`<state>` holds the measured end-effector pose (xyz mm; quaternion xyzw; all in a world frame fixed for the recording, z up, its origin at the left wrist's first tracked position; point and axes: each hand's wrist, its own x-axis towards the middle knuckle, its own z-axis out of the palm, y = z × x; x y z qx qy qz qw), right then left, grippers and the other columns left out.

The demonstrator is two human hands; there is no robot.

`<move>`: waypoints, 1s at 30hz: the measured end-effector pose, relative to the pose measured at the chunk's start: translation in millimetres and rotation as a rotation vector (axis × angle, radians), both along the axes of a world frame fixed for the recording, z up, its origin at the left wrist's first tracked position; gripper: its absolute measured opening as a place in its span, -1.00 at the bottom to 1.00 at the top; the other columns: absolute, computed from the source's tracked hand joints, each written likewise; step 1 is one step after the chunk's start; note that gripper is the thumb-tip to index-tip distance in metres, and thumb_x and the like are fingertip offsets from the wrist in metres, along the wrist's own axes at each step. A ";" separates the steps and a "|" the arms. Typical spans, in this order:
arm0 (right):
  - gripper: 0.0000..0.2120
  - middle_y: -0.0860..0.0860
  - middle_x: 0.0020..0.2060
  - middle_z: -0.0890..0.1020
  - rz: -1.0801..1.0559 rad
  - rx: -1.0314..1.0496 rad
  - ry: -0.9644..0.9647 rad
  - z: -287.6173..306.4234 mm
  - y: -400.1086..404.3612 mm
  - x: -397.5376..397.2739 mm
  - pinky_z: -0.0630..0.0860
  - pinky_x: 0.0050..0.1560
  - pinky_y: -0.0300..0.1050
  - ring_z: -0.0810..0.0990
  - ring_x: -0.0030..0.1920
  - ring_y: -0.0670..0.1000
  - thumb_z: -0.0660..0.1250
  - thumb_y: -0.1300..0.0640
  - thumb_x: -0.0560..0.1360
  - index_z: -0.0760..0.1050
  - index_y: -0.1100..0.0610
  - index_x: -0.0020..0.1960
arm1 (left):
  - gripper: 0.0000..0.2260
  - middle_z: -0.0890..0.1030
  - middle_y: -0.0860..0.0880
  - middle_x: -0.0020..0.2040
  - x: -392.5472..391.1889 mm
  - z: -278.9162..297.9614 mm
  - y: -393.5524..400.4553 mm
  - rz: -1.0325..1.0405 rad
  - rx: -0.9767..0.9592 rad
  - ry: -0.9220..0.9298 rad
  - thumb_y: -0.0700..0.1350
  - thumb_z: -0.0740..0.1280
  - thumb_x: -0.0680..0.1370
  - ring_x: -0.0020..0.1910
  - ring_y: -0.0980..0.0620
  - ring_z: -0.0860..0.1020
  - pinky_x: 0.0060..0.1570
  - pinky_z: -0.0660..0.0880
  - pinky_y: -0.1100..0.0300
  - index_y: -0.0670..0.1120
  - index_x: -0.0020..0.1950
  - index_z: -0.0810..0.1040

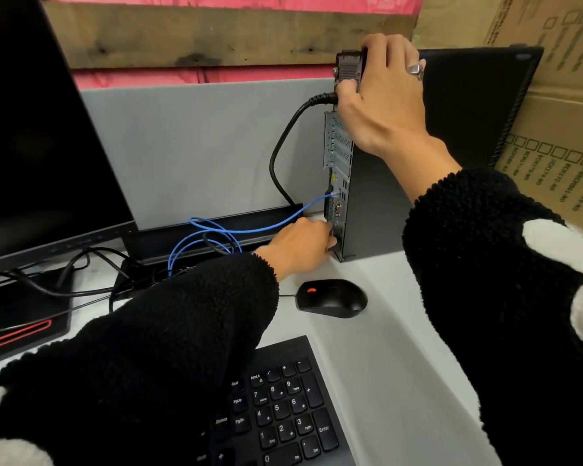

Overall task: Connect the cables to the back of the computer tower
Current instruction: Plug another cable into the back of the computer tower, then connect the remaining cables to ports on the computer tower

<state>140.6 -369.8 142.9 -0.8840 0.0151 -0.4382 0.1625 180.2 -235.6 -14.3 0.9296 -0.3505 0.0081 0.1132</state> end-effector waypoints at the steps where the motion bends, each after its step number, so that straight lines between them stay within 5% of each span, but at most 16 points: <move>1: -0.57 0.11 0.32 0.41 0.004 0.002 0.017 0.8 -0.3 -1.1 0.25 0.49 0.28 0.29 0.44 0.14 0.12 0.01 0.55 0.36 0.19 0.35 | -0.84 0.58 -0.12 -0.11 -2.0 6.5 3.8 -0.035 0.007 0.029 -0.12 0.18 0.69 0.05 -0.25 0.59 -0.10 0.47 -0.02 -0.16 0.17 0.48; 3: -0.52 0.11 0.43 0.37 0.019 0.008 0.058 1.5 -1.0 -4.1 0.17 0.56 0.29 0.20 0.57 0.16 0.12 0.02 0.56 0.32 0.18 0.43 | -0.65 0.61 -0.17 0.27 -6.9 20.4 19.1 -0.094 -0.021 0.109 -0.15 0.17 0.70 0.31 -0.20 0.53 0.26 0.47 -0.05 -0.14 0.49 0.40; 5: -0.41 0.09 0.58 0.25 0.020 0.009 0.098 1.8 -0.3 -7.3 -0.01 0.64 0.22 -0.02 0.67 0.15 0.12 0.01 0.58 0.21 0.17 0.57 | -0.56 0.52 -0.07 0.45 -12.8 33.6 42.9 -0.130 -0.156 0.243 -0.15 0.23 0.69 0.43 -0.03 0.47 0.45 0.37 0.04 -0.08 0.58 0.33; 8: -0.30 0.09 0.69 0.04 -0.002 0.025 0.115 -1.8 5.5 -12.6 -0.10 0.66 0.15 -0.13 0.69 0.13 0.13 -0.01 0.60 0.03 0.14 0.68 | -0.64 0.69 -0.04 0.22 -21.0 51.2 83.9 -0.076 -0.335 0.482 -0.14 0.35 0.64 0.18 0.08 0.66 0.31 0.50 0.17 -0.07 0.45 0.49; 10: -0.30 0.12 0.67 0.07 -0.005 0.065 0.045 -10.9 14.4 -18.6 0.02 0.65 0.17 -0.02 0.68 0.17 0.17 0.02 0.58 0.09 0.13 0.67 | -0.76 0.74 -0.09 0.05 -24.2 54.1 108.0 -0.026 -0.391 0.502 -0.16 0.38 0.63 0.00 0.01 0.73 0.17 0.57 0.22 -0.12 0.29 0.60; 14: -0.58 0.14 0.31 0.46 0.069 0.026 -0.159 -46.1 50.4 -35.9 0.48 0.25 0.09 0.47 0.26 0.17 0.28 0.13 0.47 0.45 0.17 0.32 | -0.87 0.75 -0.01 -0.13 -29.3 46.8 147.9 0.059 -0.366 0.320 -0.15 0.44 0.58 -0.10 0.04 0.72 0.07 0.61 0.22 -0.10 0.11 0.71; 17: -0.84 0.03 0.01 0.54 0.232 0.021 0.033 -82.9 80.9 -46.4 0.53 0.04 0.09 0.54 0.02 0.11 0.32 0.18 0.48 0.53 0.14 0.06 | -0.92 0.75 0.03 -0.12 -35.0 36.7 168.4 0.113 -0.430 0.196 -0.15 0.50 0.54 -0.08 0.12 0.70 0.09 0.62 0.16 -0.06 0.02 0.75; 20: -0.90 -0.07 -0.21 0.63 0.322 0.074 0.311 -118.9 103.5 -55.3 0.62 -0.05 0.07 0.63 -0.14 0.09 0.32 0.17 0.44 0.58 0.05 -0.07 | -0.92 0.76 0.03 -0.11 -44.0 29.6 188.3 0.184 -0.587 0.234 -0.17 0.53 0.50 -0.07 0.11 0.71 0.13 0.62 0.16 -0.07 -0.02 0.76; 24: -0.87 -0.12 -0.25 0.66 0.476 0.047 0.674 -151.1 121.4 -62.0 0.64 0.00 0.00 0.64 -0.16 -0.03 0.37 0.20 0.45 0.65 0.00 -0.11 | -0.92 0.73 0.19 -0.20 -56.1 24.2 222.0 0.189 -0.263 0.268 0.00 0.56 0.46 -0.14 0.27 0.67 0.09 0.58 0.22 0.09 -0.07 0.75; 27: -0.85 -0.03 -0.09 0.71 0.591 -0.011 0.854 -166.4 137.2 -67.9 0.56 0.01 -0.12 0.60 -0.16 -0.12 0.44 0.15 0.49 0.68 0.04 0.05 | -0.65 0.73 0.15 -0.04 -65.9 19.4 239.6 0.139 0.048 0.478 0.15 0.58 0.41 0.03 0.16 0.66 0.16 0.56 0.17 0.15 0.17 0.68; 30: -0.70 -0.09 -0.09 0.57 0.609 -0.093 0.922 -171.2 151.2 -70.9 0.46 -0.09 -0.13 0.51 -0.14 -0.10 0.48 0.09 0.50 0.60 0.01 0.23 | -0.40 0.67 0.09 0.09 -67.9 6.7 253.3 0.091 0.080 0.515 0.08 0.66 0.32 0.12 0.11 0.60 0.20 0.51 0.22 0.11 0.32 0.58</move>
